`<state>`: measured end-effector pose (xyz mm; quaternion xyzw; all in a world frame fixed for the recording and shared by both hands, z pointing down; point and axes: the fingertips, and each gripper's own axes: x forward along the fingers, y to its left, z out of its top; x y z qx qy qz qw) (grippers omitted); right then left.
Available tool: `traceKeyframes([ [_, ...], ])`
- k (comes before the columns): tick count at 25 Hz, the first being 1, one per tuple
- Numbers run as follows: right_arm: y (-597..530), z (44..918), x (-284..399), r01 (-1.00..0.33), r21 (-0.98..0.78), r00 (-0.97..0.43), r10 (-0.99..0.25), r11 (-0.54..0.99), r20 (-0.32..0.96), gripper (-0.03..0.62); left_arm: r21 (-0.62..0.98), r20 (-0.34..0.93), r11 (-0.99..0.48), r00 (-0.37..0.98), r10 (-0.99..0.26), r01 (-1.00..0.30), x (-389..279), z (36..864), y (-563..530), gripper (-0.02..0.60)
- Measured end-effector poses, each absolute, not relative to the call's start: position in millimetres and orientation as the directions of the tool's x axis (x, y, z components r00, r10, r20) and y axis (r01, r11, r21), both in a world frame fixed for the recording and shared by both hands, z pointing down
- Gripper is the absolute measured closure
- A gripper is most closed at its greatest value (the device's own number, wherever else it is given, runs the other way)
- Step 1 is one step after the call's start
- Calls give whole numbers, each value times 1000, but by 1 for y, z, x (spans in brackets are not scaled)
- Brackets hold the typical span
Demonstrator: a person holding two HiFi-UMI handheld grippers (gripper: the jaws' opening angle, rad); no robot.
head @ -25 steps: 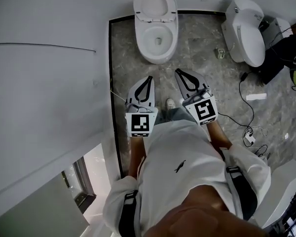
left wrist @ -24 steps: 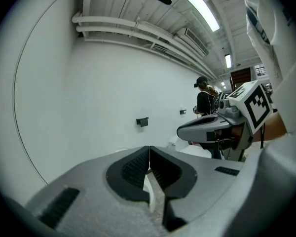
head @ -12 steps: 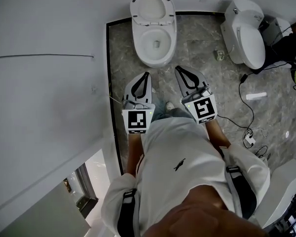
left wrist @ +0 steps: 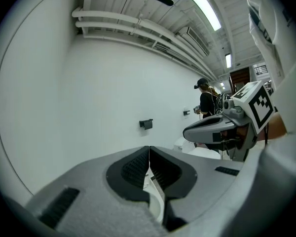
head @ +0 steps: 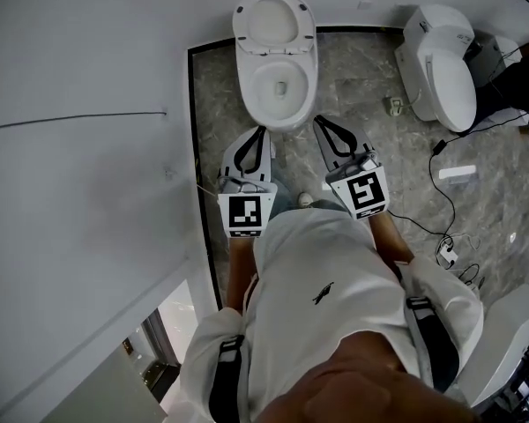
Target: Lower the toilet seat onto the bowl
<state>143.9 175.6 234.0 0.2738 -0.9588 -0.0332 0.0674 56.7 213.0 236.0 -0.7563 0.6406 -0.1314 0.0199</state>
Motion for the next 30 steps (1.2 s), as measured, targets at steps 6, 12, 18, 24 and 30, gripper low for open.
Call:
traceKeyframes([
  [6,138,231,109,-528,115,-835,-539,842,114,563,-203,186,-202,165,-969,-958,25,238,171,552],
  [12,94,241,75,-557,98,-814,-565,825,136,563,-192,189,-220,183,-965,-956,-9,242,125,552],
  [18,52,237,38,-577,94,-797,-584,811,152,563,-196,200,-256,217,-955,-946,-48,241,81,552],
  [24,13,246,4,-614,92,-766,-620,784,171,562,-184,211,-297,258,-943,-937,-85,252,42,552],
  [30,-21,251,-20,-659,98,-725,-664,746,183,563,-166,225,-348,308,-924,-923,-112,263,6,552],
])
